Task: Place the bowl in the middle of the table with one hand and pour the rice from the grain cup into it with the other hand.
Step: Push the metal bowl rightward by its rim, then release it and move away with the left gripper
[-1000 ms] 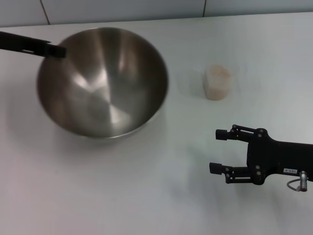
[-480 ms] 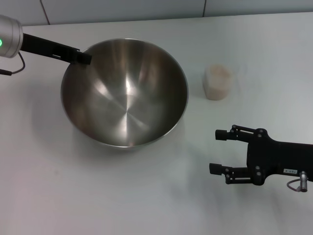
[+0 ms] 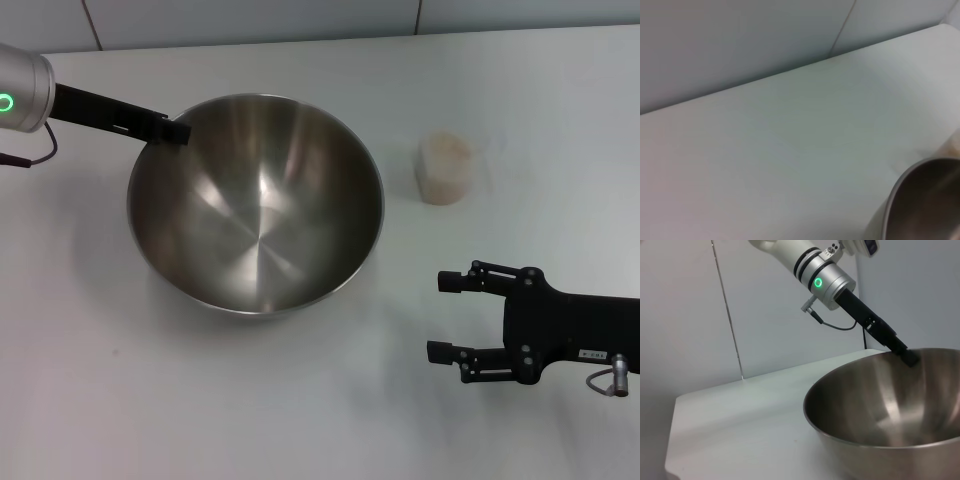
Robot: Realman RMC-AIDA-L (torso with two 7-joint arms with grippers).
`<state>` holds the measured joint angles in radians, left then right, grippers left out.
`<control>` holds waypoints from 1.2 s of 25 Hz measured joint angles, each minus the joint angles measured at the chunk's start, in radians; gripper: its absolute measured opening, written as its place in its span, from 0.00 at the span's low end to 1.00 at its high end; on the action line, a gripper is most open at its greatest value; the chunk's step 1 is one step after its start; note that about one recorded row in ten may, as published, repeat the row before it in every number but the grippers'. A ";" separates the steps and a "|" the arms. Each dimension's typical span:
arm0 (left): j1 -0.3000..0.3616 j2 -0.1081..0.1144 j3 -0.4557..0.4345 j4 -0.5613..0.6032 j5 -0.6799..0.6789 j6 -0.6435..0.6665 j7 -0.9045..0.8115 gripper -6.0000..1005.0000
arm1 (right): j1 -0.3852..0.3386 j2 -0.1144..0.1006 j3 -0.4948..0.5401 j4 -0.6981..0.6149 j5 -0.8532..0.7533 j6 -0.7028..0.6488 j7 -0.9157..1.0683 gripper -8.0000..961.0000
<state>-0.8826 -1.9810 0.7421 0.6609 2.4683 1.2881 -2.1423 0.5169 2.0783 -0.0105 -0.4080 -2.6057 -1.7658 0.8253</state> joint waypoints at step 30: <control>-0.004 -0.007 0.055 -0.026 0.028 -0.065 0.024 0.05 | 0.010 -0.001 0.000 -0.002 0.003 -0.001 0.000 0.88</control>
<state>-0.8869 -1.9885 0.7976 0.6351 2.4965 1.2230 -2.1180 0.5270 2.0770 -0.0107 -0.4097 -2.6031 -1.7671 0.8254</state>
